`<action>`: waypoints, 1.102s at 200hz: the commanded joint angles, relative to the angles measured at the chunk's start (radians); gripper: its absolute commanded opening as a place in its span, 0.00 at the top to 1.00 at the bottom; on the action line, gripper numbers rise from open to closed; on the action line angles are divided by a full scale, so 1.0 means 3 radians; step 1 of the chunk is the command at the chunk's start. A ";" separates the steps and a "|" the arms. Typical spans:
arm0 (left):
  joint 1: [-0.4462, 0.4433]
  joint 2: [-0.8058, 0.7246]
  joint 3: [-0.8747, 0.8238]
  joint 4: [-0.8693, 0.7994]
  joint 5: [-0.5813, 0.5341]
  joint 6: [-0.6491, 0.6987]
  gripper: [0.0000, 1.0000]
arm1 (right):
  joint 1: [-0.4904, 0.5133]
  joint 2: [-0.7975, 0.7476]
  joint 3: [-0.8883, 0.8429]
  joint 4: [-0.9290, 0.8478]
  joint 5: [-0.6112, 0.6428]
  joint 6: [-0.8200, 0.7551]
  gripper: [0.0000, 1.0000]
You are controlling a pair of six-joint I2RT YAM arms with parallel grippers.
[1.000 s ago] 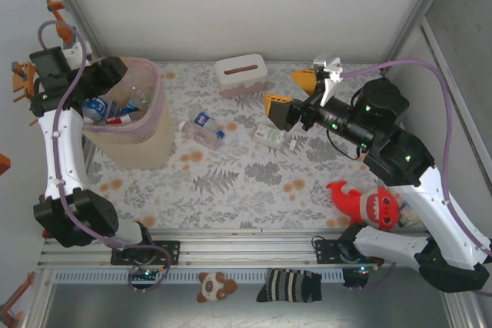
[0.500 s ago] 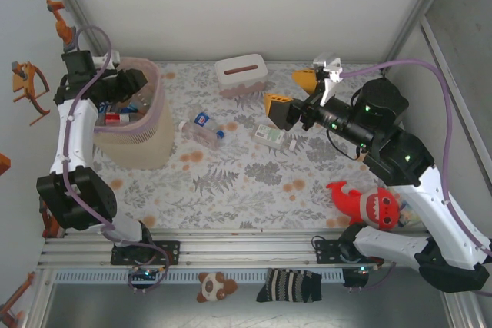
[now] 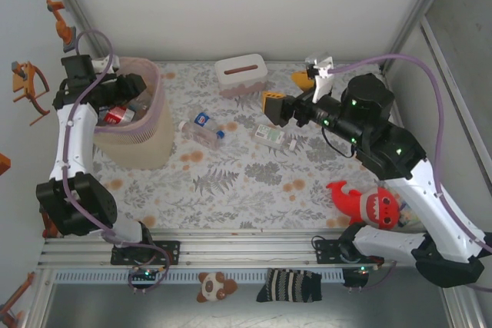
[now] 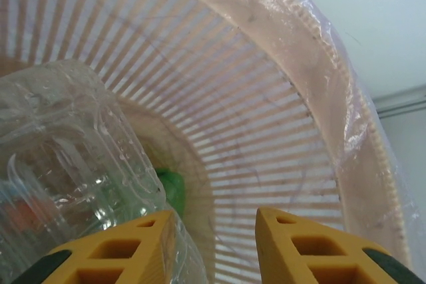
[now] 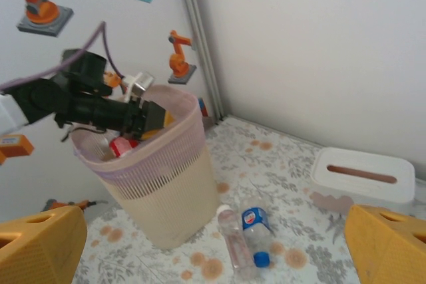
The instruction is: Put the plastic bottles in the bin
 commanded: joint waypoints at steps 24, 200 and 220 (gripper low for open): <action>0.0110 -0.0426 0.0135 -0.0265 -0.0038 0.0014 0.62 | -0.0008 0.0107 0.0144 -0.0223 0.0267 -0.0092 0.03; 0.0320 -0.0497 -0.0141 -0.0874 -0.0762 0.0537 0.62 | -0.0123 0.0857 0.0459 -0.1007 0.0413 -0.0281 0.06; 0.0325 -0.0497 -0.0115 -0.0858 -0.0755 0.0521 0.62 | -0.0155 0.0880 0.0442 -0.1025 0.0423 -0.0284 0.06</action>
